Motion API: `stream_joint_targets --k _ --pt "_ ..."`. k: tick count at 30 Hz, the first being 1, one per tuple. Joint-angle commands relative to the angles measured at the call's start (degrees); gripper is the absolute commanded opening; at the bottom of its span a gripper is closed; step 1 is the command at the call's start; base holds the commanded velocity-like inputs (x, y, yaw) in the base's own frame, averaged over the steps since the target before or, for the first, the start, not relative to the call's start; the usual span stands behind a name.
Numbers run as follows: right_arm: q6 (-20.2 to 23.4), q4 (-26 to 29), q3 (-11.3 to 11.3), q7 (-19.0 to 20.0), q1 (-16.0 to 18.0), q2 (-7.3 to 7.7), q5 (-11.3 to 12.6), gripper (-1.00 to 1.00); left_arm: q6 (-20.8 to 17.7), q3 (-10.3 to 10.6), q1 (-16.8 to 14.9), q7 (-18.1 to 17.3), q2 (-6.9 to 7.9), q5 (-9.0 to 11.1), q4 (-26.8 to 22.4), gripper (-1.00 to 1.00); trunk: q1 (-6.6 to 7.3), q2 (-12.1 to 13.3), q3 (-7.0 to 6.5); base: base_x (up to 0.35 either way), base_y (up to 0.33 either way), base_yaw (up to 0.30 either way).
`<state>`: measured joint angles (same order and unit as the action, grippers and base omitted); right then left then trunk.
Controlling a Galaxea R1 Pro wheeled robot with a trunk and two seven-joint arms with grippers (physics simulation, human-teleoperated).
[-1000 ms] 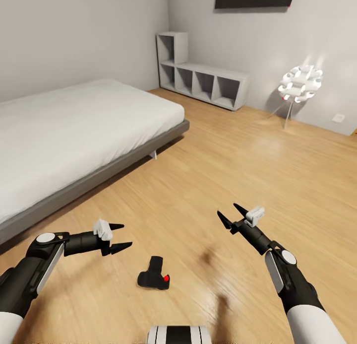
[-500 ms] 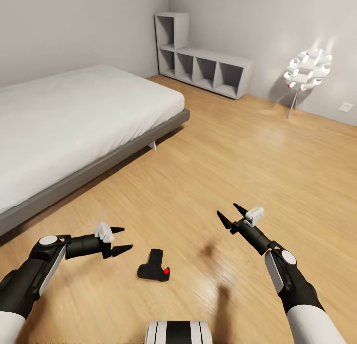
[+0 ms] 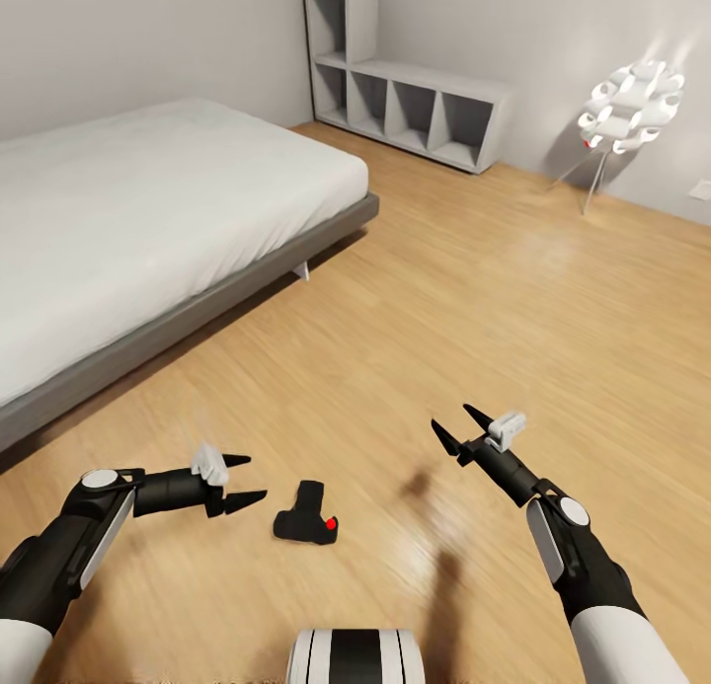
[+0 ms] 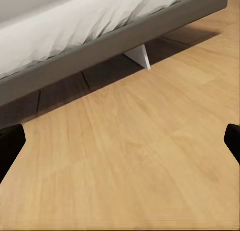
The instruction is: Attach the digital camera to the camera tripod in the bedroom.
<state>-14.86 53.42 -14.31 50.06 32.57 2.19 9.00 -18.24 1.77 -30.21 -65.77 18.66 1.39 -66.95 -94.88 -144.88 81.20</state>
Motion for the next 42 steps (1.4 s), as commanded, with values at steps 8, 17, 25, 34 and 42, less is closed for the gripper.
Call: stream_joint_targets --k 8,17,25,34,42 --pt "-0.01 -0.07 -0.03 0.38 0.04 0.0 0.32 1.0 -0.57 0.45 -0.03 -0.07 0.05 0.14 -0.02 1.0 -0.19 -0.12 1.82 0.0 0.0 0.0" --pt "-0.04 -0.07 -0.05 0.39 0.04 0.0 0.34 1.0 -0.57 0.54 -0.03 -0.06 0.06 0.16 -0.07 1.0 -0.43 -0.24 3.81 0.0 0.0 0.0" --pt "-0.81 0.13 -0.02 0.77 0.04 -0.05 0.43 1.0 -0.57 0.53 -0.04 -0.06 0.06 0.15 -0.09 1.0 -0.63 -0.35 5.58 0.0 0.0 0.0" --pt "-8.39 0.41 1.62 0.62 0.04 -0.32 0.42 1.0 -0.6 0.52 -0.03 -0.06 0.06 0.17 -0.23 1.0 -0.86 -0.47 7.58 0.0 0.0 0.0" --pt "-14.23 6.72 3.44 -16.28 0.43 -2.35 0.5 1.0 -0.65 0.49 -0.05 -0.06 0.06 0.18 -0.3 1.0 -1.07 -0.58 9.35 0.0 0.0 0.0"
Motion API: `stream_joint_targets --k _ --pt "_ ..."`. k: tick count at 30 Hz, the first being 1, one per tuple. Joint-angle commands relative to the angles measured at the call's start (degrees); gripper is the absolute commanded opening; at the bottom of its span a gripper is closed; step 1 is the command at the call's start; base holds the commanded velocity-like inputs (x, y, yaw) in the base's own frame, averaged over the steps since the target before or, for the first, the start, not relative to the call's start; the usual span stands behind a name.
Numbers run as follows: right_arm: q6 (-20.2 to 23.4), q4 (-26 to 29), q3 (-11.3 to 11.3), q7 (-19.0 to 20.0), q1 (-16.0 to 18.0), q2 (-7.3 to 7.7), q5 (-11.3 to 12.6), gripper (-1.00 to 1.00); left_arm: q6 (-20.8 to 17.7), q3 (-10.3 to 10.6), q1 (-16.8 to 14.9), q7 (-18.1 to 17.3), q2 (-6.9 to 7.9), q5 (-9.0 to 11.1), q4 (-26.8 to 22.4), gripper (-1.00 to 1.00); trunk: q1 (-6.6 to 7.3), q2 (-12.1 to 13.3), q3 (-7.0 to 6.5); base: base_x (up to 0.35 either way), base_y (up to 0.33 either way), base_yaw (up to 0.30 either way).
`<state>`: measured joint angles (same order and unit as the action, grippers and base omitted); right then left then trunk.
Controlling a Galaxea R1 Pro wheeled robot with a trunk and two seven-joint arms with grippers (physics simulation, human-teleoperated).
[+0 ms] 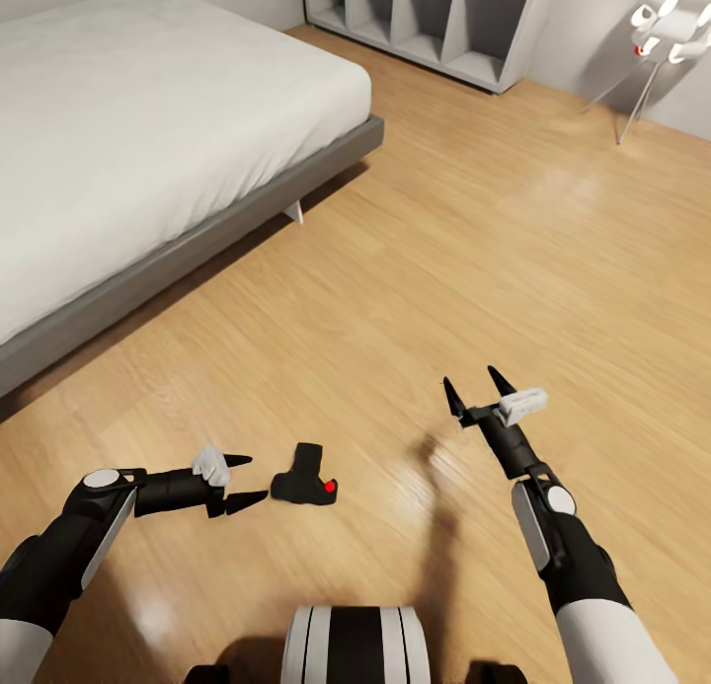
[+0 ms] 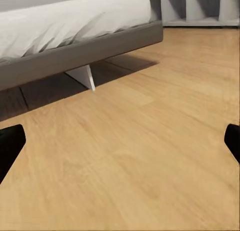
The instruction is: Attach the digital camera to the camera tripod in the bedroom.
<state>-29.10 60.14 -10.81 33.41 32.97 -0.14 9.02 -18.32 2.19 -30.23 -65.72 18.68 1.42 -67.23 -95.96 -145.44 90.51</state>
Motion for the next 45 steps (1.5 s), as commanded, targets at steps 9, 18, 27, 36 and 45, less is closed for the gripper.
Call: stream_joint_targets --k 9,18,27,36,45 --pt "-2.15 1.81 2.59 -6.97 0.07 -0.4 0.35 1.0 -0.57 0.13 -0.01 -0.06 0.0 0.16 -0.06 1.0 -0.22 -0.13 2.03 0.0 0.0 0.0" --pt "-5.77 2.19 3.29 -8.31 0.08 -0.47 0.27 1.0 -0.57 0.13 0.0 -0.03 -0.04 0.16 -0.02 1.0 -0.45 -0.25 4.03 0.0 0.0 0.0" --pt "-8.44 2.25 3.31 -8.7 0.05 -0.48 0.21 1.0 -0.53 0.1 0.0 -0.02 0.0 0.16 0.06 1.0 -0.69 -0.38 6.02 0.0 0.0 0.0" --pt "-9.38 2.26 3.11 -8.79 0.0 -0.48 0.2 1.0 -0.56 -0.03 0.0 -0.02 0.05 0.16 0.08 1.0 -0.92 -0.5 8.01 0.0 0.0 0.0" --pt "-9.48 2.34 2.69 -8.8 -0.01 -0.46 0.14 1.0 -0.77 -4.57 0.0 -0.23 1.07 0.19 -2.89 1.0 -1.15 -0.62 10.01 0.0 0.0 0.0"
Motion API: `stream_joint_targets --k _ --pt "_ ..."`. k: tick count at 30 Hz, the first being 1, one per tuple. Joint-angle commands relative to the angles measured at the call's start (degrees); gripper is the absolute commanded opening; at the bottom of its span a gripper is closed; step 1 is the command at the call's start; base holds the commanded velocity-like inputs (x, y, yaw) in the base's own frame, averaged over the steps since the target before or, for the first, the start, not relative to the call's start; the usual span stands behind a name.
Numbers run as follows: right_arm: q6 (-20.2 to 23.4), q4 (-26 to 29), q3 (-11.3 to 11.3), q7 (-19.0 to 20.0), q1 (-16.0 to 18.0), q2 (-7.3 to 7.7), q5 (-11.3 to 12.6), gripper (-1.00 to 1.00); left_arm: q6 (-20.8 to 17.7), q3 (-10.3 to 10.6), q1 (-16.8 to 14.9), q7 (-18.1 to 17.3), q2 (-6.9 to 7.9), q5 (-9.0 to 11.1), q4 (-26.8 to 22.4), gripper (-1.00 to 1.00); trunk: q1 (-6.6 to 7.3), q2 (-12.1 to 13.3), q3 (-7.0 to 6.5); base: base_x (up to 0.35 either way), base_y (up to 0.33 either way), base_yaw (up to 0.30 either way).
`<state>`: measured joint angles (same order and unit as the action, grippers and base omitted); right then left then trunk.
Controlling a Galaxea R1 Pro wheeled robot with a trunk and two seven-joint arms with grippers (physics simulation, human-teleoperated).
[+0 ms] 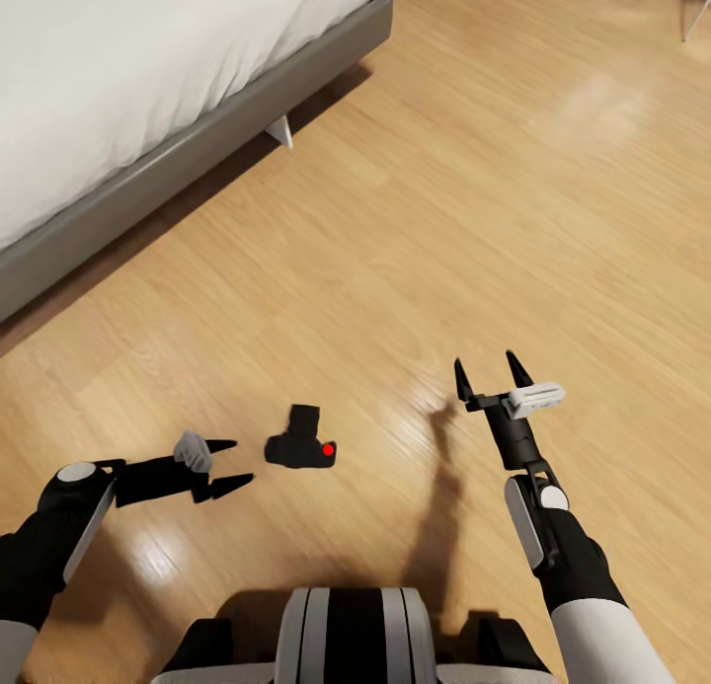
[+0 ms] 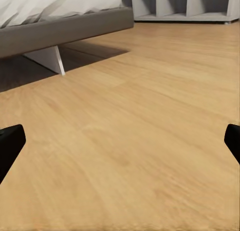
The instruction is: Attach the digital camera to the camera tripod in the bedroom.
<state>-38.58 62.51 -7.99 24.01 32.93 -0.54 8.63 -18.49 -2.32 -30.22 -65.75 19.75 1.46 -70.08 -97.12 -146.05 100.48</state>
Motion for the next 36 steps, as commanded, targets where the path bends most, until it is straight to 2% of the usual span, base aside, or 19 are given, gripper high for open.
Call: stream_joint_targets --k 1,5,10,13,17,21,36 --pt "0.0 -0.02 -0.16 0.6 0.03 -0.05 0.53 1.0 -0.65 -0.54 -0.02 -0.25 0.04 0.17 -0.76 1.0 -0.02 -0.03 0.25 0.0 0.0 0.0" --pt "0.0 -0.02 -0.24 0.6 0.03 -0.04 0.51 1.0 -0.89 -1.91 -0.02 -1.19 0.06 0.18 -5.89 1.0 -0.12 -0.08 1.14 0.0 0.0 0.0" --pt "0.0 -0.02 -0.27 0.6 0.03 -0.03 0.51 1.0 -1.78 -2.3 -0.02 -4.0 -0.01 0.2 -13.37 1.0 -0.25 -0.15 2.25 0.0 0.0 0.0" --pt "0.0 -0.02 -0.27 0.6 0.03 -0.05 0.53 1.0 -4.09 -2.56 -0.02 -5.81 0.06 0.21 -16.35 1.0 -0.33 -0.19 2.91 0.0 0.0 0.0" --pt "0.0 -0.02 -0.27 0.6 0.03 -0.05 0.52 1.0 -9.55 -3.9 -0.02 -9.92 0.11 0.21 -19.69 1.0 -0.43 -0.24 3.8 0.0 0.0 0.0" --pt "0.0 -0.02 -0.27 0.6 0.03 -0.06 0.51 1.0 -10.69 -4.31 -0.03 -11.22 0.11 0.21 -20.74 1.0 -0.53 -0.29 4.52 0.0 0.0 0.0" --pt "-0.02 -0.02 -0.27 0.6 0.03 -0.05 0.51 1.0 -11.01 -4.5 -0.02 -12.0 -0.06 0.2 -20.27 1.0 -0.92 -0.49 4.52 0.0 0.0 0.0"
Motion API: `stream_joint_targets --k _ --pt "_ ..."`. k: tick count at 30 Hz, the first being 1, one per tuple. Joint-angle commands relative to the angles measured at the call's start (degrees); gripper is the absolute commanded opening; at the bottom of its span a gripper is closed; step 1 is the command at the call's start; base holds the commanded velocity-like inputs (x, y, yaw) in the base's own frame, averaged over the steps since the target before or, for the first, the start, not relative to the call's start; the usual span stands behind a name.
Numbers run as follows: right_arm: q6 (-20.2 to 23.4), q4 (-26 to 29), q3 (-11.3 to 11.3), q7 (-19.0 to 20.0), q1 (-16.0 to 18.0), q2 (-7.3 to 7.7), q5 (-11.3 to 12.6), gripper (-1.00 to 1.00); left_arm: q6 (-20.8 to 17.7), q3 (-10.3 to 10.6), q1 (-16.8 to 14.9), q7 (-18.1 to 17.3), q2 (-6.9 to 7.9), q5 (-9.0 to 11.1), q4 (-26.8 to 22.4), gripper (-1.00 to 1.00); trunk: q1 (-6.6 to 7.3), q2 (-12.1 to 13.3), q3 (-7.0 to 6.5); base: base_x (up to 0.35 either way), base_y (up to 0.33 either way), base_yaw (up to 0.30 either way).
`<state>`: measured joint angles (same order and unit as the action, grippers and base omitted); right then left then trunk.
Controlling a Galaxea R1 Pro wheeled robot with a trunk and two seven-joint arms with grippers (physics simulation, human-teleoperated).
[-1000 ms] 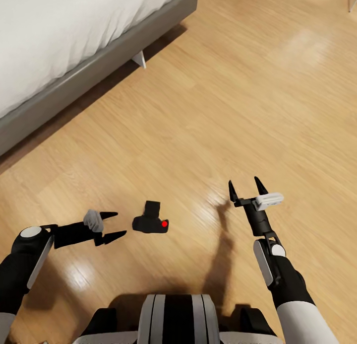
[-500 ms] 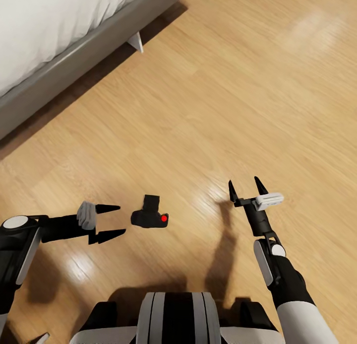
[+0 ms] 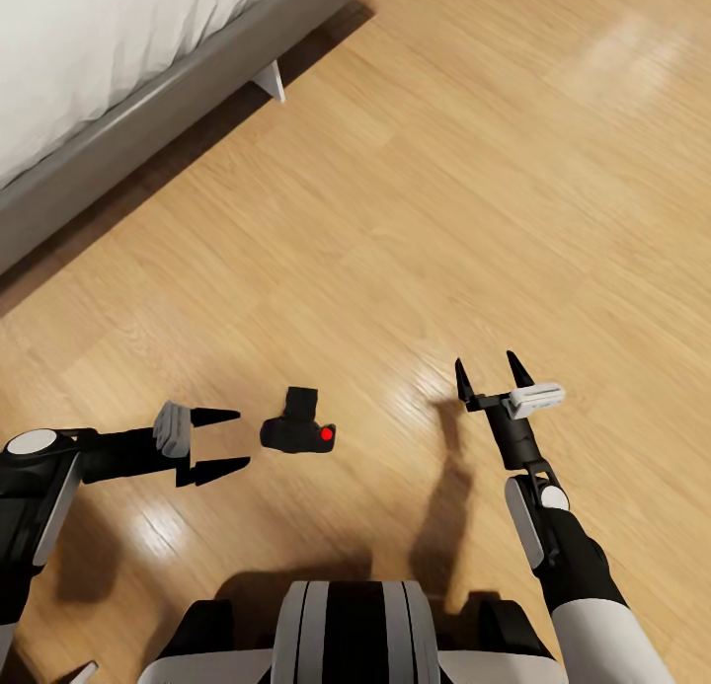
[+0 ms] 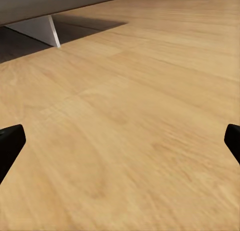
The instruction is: Attach the digital camera to the camera tripod in the bedroom.
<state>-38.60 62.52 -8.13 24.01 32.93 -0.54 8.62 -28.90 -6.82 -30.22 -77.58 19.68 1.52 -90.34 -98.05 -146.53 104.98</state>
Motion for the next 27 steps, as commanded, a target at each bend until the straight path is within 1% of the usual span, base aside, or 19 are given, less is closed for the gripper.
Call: stream_joint_targets --k 1,7,11,12,14,18,20,21,23,25,27 --pt "-0.01 -0.03 -0.15 0.6 0.03 -0.05 0.53 1.0 -0.57 0.02 -0.02 -0.17 -0.02 0.12 0.05 1.0 -0.02 -0.02 0.02 0.0 0.0 0.0" --pt "-0.68 -0.03 -0.19 0.57 0.03 -0.06 0.52 1.0 -0.48 0.17 -0.02 -0.19 -0.13 0.08 0.19 1.0 -0.17 -0.1 0.02 0.0 0.0 0.0" --pt "-4.12 -0.03 -0.51 0.34 0.03 -0.07 0.52 1.0 -0.46 0.24 -0.02 -0.18 -0.21 0.07 0.46 1.0 -0.28 -0.16 0.02 0.0 0.0 0.0" --pt "-5.05 -0.03 -0.77 0.18 0.03 -0.07 0.52 1.0 -0.46 0.25 -0.02 -0.17 -0.24 0.07 0.63 1.0 -0.3 -0.17 0.02 0.0 0.0 0.0" --pt "-8.42 -0.03 -2.4 -0.54 0.03 -0.06 0.52 1.0 -0.39 0.29 -0.02 -0.15 -0.32 0.06 1.18 1.0 -0.35 -0.2 0.02 0.0 0.0 0.0" --pt "-10.18 -0.03 -4.35 -0.91 0.03 -0.06 0.52 1.0 0.37 0.3 -0.02 -0.15 -0.44 0.06 1.41 1.0 -0.46 -0.25 0.02 0.0 0.0 0.0" --pt "-10.62 -0.03 -4.98 -1.0 0.03 -0.03 0.52 1.0 0.98 0.32 -0.02 -0.15 -0.6 0.06 1.47 1.0 -0.51 -0.28 0.02 0.0 0.0 0.0" --pt "-10.78 -0.03 -5.21 -1.03 0.03 -0.04 0.52 1.0 1.31 0.34 -0.02 -0.16 -0.74 0.06 1.49 1.0 -0.53 -0.29 0.02 0.0 0.0 0.0" --pt "-11.12 -0.68 -4.61 -0.94 -0.63 0.61 0.44 1.0 1.95 -0.32 -0.67 0.49 -1.39 0.62 1.49 1.0 -0.53 -0.29 0.02 0.0 0.0 0.0" --pt "-11.06 -1.32 -4.63 -0.95 -1.28 1.26 0.44 1.0 2.59 -0.96 -1.26 1.14 -2.03 0.61 1.49 1.0 -0.53 -0.29 0.02 0.0 0.0 0.0" --pt "-11.06 -1.97 -4.63 -0.95 -1.92 1.39 0.44 1.0 3.23 -1.41 -1.26 1.78 -2.48 0.61 1.49 1.0 -0.53 -0.29 0.02 0.0 0.0 0.0"
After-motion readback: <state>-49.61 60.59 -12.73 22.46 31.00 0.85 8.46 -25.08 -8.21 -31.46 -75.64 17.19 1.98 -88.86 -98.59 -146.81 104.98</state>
